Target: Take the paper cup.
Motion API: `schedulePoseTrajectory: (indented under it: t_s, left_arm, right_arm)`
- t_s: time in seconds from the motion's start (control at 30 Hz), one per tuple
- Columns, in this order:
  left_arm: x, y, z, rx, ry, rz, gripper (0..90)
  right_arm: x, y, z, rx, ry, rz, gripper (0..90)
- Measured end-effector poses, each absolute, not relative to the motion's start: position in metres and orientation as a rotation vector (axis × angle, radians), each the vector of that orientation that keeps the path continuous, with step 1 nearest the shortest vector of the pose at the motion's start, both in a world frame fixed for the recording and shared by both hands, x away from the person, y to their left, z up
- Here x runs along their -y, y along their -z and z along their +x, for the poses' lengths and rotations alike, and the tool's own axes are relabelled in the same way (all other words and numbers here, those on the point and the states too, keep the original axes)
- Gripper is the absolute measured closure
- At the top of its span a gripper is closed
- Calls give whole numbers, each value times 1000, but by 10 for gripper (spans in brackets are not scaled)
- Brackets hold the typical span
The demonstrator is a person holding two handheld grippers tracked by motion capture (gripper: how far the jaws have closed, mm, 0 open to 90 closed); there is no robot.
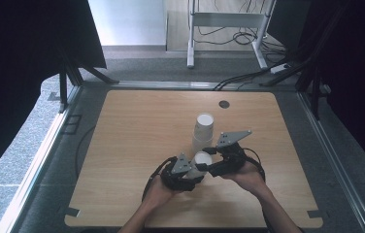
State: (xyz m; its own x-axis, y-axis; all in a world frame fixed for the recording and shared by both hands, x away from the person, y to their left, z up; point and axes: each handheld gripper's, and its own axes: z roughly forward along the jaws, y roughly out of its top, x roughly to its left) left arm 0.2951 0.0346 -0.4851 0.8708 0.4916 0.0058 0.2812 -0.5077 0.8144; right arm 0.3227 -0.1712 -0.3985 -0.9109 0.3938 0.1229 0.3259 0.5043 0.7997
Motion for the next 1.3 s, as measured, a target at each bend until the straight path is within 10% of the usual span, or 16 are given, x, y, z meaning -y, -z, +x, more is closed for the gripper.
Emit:
schedulePoseTrajectory:
  t_s: [0.53,1.3]
  left_arm:
    - [-35,473,294,-443,-287,2345,387]
    - [-21,480,287,-360,-243,2466,314]
  right_arm:
    - [168,404,319,-2799,-1156,418,176]
    - [153,423,314,-2974,-952,310,359]
